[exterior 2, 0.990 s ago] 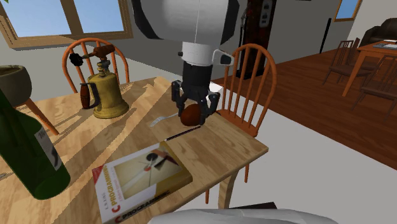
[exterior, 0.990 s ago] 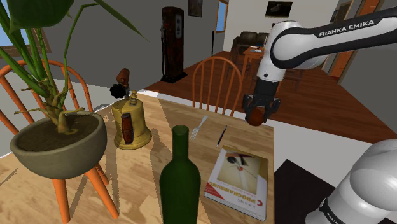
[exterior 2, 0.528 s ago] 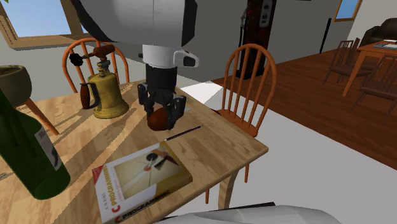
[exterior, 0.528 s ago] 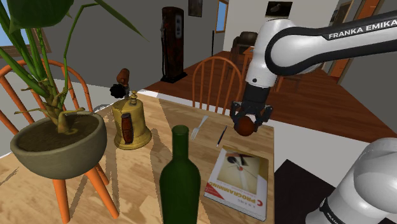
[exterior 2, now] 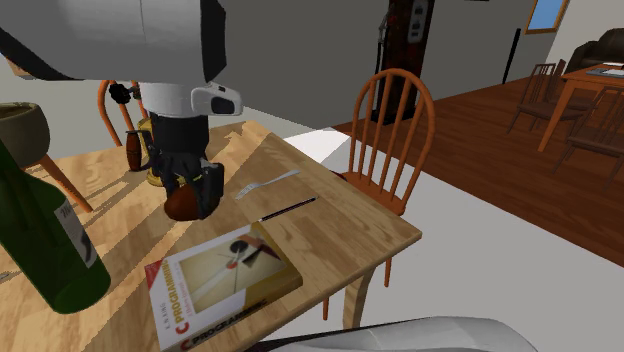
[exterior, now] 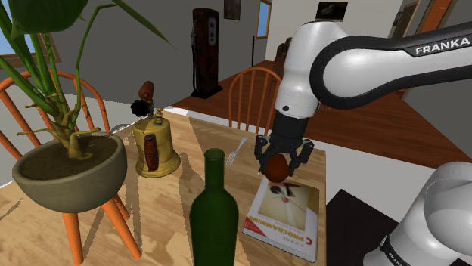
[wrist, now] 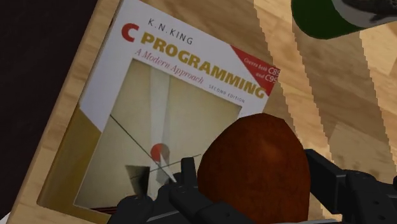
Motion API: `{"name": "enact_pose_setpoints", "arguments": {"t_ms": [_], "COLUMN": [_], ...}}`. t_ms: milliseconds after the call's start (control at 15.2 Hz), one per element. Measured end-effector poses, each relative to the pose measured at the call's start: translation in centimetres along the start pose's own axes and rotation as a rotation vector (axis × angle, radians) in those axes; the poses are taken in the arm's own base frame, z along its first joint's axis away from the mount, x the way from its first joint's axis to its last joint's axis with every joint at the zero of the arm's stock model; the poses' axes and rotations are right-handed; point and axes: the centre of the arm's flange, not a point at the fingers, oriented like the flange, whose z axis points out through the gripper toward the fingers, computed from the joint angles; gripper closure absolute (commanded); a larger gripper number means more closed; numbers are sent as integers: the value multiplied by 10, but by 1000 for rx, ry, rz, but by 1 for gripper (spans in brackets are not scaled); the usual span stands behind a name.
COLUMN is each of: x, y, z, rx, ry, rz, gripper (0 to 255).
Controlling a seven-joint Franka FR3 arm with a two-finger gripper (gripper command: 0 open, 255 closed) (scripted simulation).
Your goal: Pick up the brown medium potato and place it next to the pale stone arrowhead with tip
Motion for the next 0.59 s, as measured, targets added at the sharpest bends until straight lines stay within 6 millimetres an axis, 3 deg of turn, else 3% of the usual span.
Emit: {"name": "enact_pose_setpoints", "arguments": {"t_ms": [594], "x": [-89], "y": [-80], "z": [12], "rx": [0], "ry": [1], "rz": [0], "gripper": [255]}}
